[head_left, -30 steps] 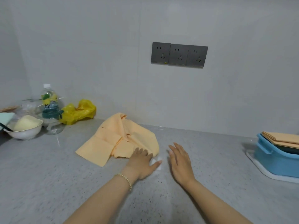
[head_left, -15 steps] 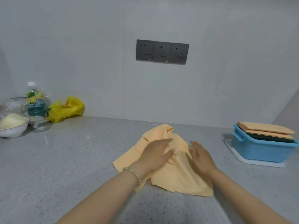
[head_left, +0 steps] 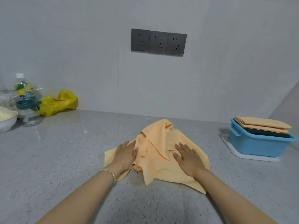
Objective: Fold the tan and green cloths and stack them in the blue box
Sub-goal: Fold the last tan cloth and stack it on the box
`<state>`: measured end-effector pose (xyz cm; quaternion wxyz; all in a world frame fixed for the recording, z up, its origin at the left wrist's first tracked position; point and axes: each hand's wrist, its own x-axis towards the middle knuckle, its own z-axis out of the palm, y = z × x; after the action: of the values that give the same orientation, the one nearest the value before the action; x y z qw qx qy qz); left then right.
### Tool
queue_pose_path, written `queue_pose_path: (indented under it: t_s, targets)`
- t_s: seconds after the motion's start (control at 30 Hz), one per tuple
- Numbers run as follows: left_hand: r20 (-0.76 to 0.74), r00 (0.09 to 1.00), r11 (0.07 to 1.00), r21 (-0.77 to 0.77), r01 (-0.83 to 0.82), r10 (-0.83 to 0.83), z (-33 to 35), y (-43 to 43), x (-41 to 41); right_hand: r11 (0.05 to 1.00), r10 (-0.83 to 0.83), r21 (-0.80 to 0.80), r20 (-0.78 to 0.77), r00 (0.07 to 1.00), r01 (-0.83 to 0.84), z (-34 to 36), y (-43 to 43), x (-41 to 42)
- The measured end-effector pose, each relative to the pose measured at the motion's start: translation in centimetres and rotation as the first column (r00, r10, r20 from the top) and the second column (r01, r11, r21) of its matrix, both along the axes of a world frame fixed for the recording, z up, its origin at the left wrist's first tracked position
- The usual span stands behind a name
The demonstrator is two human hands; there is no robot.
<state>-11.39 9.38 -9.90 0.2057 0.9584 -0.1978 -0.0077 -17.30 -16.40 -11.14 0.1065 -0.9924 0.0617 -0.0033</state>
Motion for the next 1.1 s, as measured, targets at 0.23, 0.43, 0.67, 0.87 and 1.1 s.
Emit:
queue_pose_path:
  t_s: [0.23,0.43,0.67,0.87,1.1]
  targets:
    - [-0.196,0.974,0.816,-0.542,-0.203,0.112,3.5,3.2,2.7,0.995,0.036,0.089,0.013,0.999,-0.037,0.5,-2.9,-2.6]
    - [-0.01,1.0,0.955,-0.296,0.006,-0.01,7.9,-1.9,0.6,0.931,-0.09,0.366,0.264,0.96,-0.013,2.4,-1.5,-3.1]
    - [-0.16,0.983,0.986,0.152,-0.065,0.089,3.8,-9.1,-3.1,0.908,0.135,0.333,0.341,0.93,-0.254,4.0,0.9,-0.4]
    - [-0.077,0.997,0.981,-0.191,-0.027,0.013,6.9,-7.0,1.9,0.964,0.02,0.246,0.297,0.955,-0.097,2.5,-1.6,-0.1]
    - [0.34,0.937,0.949,0.265,-0.173,0.076,11.1,-3.6,8.9,0.99,0.114,0.083,0.027,0.993,-0.116,1.0,-2.4,-2.6]
